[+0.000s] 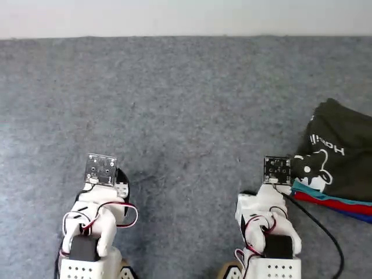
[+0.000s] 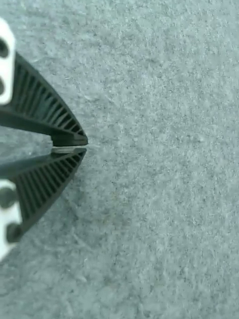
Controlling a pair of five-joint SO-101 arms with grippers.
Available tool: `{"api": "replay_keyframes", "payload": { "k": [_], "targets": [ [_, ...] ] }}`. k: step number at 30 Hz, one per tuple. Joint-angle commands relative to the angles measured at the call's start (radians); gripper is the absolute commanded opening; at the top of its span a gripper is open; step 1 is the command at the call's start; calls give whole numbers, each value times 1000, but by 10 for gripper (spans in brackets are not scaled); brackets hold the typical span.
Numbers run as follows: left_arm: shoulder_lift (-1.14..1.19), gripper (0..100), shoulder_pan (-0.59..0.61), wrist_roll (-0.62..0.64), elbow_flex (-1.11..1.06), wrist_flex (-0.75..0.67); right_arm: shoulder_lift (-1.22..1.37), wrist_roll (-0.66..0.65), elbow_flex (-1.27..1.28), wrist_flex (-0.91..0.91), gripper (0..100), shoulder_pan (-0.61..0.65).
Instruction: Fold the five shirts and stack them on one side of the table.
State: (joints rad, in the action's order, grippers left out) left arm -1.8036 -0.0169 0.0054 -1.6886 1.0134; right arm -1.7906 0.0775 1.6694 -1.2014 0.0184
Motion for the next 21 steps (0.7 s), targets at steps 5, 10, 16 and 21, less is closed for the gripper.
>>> {"api": "replay_keyframes", "payload": {
  "k": [5, 10, 16, 21],
  "targets": [
    [-5, 16, -5, 6, 5, 97, -10, 5, 14, -99, 14, 5],
    [-9, 16, -3, 6, 5, 138, -10, 5, 14, -99, 14, 7],
    [-9, 16, 72, 6, 5, 196, -10, 5, 14, -99, 14, 7],
    [-9, 16, 192, 6, 5, 227, -10, 5, 14, -99, 14, 7]
  ]
}}
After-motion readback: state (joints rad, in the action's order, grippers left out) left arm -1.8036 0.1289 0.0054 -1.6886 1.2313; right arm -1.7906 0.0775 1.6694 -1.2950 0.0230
